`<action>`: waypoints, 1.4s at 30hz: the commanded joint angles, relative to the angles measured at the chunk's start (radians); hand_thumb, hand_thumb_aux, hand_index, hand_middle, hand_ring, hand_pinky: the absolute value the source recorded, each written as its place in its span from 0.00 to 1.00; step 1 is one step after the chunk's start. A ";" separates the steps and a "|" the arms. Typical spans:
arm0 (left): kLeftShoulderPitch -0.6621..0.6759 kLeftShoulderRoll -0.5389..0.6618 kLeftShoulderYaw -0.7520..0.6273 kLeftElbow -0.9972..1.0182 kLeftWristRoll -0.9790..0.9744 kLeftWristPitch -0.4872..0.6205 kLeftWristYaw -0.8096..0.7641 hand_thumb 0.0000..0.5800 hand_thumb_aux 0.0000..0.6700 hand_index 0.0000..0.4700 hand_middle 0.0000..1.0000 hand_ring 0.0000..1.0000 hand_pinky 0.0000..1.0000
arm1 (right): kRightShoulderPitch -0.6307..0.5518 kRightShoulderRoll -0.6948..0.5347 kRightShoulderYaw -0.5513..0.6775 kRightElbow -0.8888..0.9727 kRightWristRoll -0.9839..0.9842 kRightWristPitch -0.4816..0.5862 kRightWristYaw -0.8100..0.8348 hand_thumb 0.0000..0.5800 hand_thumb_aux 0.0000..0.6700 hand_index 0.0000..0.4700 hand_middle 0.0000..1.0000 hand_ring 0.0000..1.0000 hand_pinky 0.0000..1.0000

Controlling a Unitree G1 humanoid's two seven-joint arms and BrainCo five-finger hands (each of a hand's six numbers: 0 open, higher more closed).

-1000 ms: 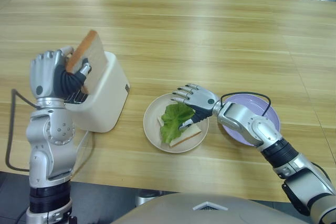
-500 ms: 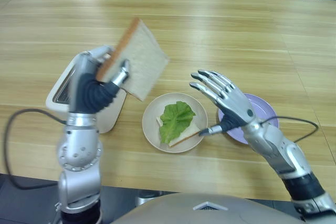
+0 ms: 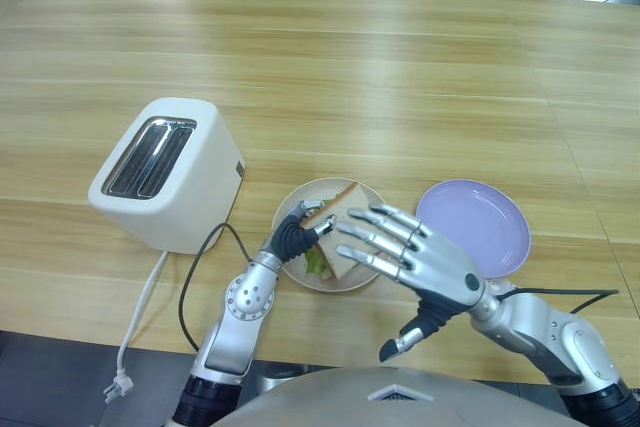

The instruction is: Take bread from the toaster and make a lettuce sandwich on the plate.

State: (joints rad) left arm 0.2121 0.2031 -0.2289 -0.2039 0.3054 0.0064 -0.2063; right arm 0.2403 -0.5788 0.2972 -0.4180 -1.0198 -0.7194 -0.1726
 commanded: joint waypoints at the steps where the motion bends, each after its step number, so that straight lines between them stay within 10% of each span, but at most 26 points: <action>1: -0.039 0.044 0.012 0.085 -0.011 -0.014 -0.024 1.00 1.00 0.98 1.00 1.00 1.00 | -0.007 0.023 0.068 0.106 -0.073 0.092 0.136 0.00 0.00 0.00 0.00 0.00 0.00; 16: -0.088 0.170 0.010 0.119 0.208 -0.040 0.127 1.00 1.00 0.98 1.00 1.00 1.00 | -0.118 0.126 0.272 0.344 -0.218 0.370 0.349 0.00 0.00 0.00 0.00 0.00 0.00; 17: -0.092 0.175 0.013 0.099 0.244 -0.045 0.160 0.95 0.77 0.75 1.00 1.00 1.00 | -0.123 0.122 0.283 0.352 -0.214 0.377 0.374 0.00 0.00 0.00 0.00 0.00 0.00; 18: -0.098 0.180 0.019 0.075 0.279 -0.054 0.194 0.00 0.00 0.00 0.92 0.92 0.92 | -0.128 0.118 0.292 0.358 -0.210 0.385 0.393 0.00 0.00 0.00 0.00 0.00 0.00; 21: -0.112 0.188 0.072 -0.039 0.366 -0.065 0.295 0.00 0.00 0.00 0.00 0.00 0.00 | -0.140 0.103 0.311 0.368 -0.199 0.404 0.436 0.00 0.00 0.00 0.00 0.00 0.00; 34: -0.036 0.188 0.412 -0.425 0.350 -0.176 0.437 0.00 0.00 0.00 0.00 0.00 0.00 | -0.179 0.078 0.314 0.350 -0.145 0.447 0.437 0.00 0.00 0.00 0.00 0.00 0.00; 39: 0.034 0.153 0.383 -0.433 0.071 -0.225 0.312 0.00 0.00 0.00 0.00 0.00 0.00 | -0.174 0.206 0.174 0.239 0.168 0.374 0.222 0.04 0.02 0.02 0.00 0.00 0.00; 40: 0.053 0.150 0.373 -0.427 0.008 -0.231 0.278 0.49 0.29 0.28 0.00 0.00 0.00 | -0.170 0.222 0.147 0.220 0.268 0.349 0.223 0.75 0.50 0.49 0.00 0.00 0.00; 41: 0.072 0.149 0.370 -0.418 -0.049 -0.248 0.251 0.49 0.29 0.28 0.00 0.00 0.00 | -0.163 0.239 0.121 0.198 0.375 0.332 0.235 0.75 0.50 0.49 0.00 0.00 0.00; 42: 0.095 0.158 0.364 -0.406 -0.115 -0.277 0.213 1.00 1.00 0.98 0.88 0.88 0.88 | -0.154 0.260 0.095 0.178 0.495 0.314 0.243 1.00 1.00 0.98 0.00 0.00 0.00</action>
State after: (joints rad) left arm 0.2767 0.3541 0.1530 -0.6341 0.3129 -0.2349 0.0770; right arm 0.0768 -0.3357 0.4530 -0.1919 -0.7328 -0.3737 0.0660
